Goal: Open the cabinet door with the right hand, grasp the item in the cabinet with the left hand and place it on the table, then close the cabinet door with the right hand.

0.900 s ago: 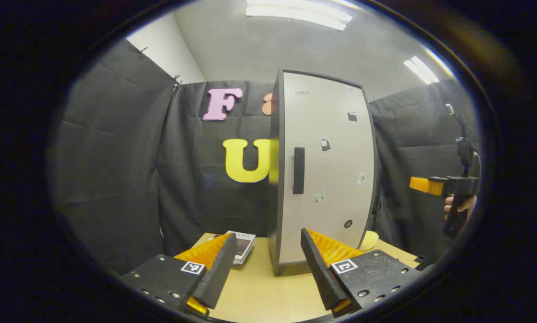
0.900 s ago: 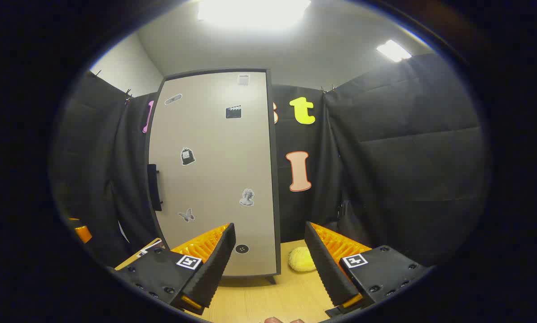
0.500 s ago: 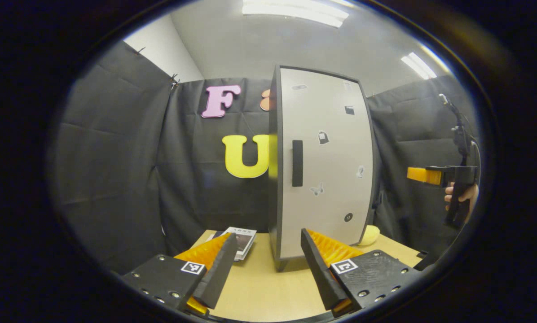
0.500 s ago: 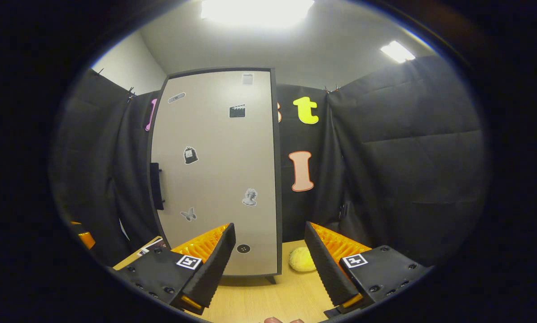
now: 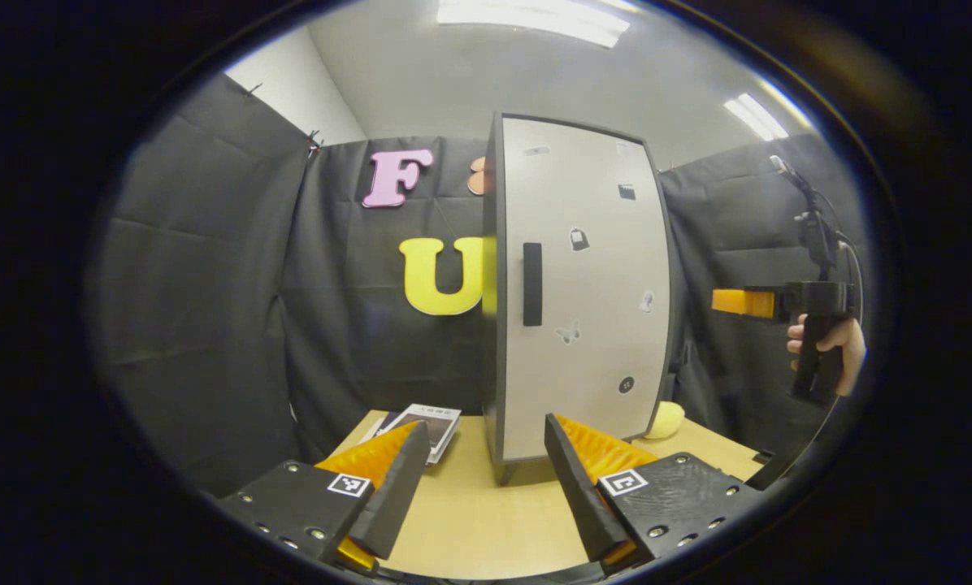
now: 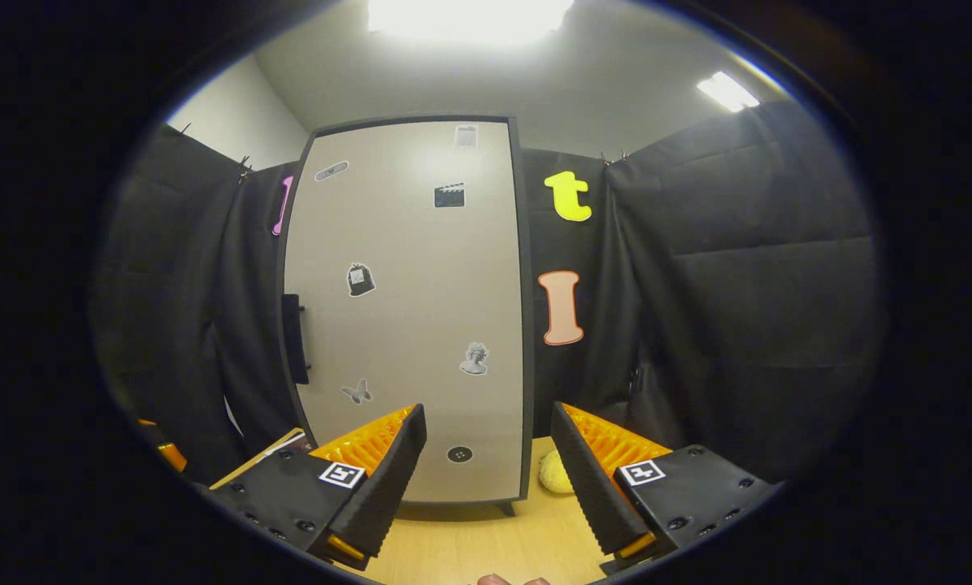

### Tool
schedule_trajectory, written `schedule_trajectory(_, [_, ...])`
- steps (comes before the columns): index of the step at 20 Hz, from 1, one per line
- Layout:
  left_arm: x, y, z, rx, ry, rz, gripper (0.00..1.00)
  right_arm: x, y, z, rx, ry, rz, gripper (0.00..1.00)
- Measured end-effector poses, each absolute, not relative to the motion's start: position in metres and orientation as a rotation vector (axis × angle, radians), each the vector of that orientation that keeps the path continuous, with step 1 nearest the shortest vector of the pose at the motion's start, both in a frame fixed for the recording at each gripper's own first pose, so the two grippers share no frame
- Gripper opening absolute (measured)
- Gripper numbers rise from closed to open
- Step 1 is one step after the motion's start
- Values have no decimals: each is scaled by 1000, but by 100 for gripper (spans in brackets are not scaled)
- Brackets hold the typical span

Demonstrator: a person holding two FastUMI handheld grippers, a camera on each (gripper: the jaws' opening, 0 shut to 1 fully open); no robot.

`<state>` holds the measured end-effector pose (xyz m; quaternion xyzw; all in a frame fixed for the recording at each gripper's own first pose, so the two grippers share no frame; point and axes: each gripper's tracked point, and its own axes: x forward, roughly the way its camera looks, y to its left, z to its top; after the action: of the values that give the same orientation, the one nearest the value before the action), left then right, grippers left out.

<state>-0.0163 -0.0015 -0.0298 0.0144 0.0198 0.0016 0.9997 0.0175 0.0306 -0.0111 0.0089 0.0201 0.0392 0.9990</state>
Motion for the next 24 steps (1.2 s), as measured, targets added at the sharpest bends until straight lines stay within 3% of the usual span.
schedule_trajectory(5, [-24, 20, -48, 3, 56, 53, 87, 42, 58, -14, 82, 99, 134, 98])
schedule_trajectory(19, [-43, 60, -60, -35, 63, 166, 86, 96, 192, 46, -62, 13, 338, 98])
schedule_trajectory(24, [-52, 73, -73, -62, 91, 194, 86, 113, 240, 42, -14, 51, 417, 98])
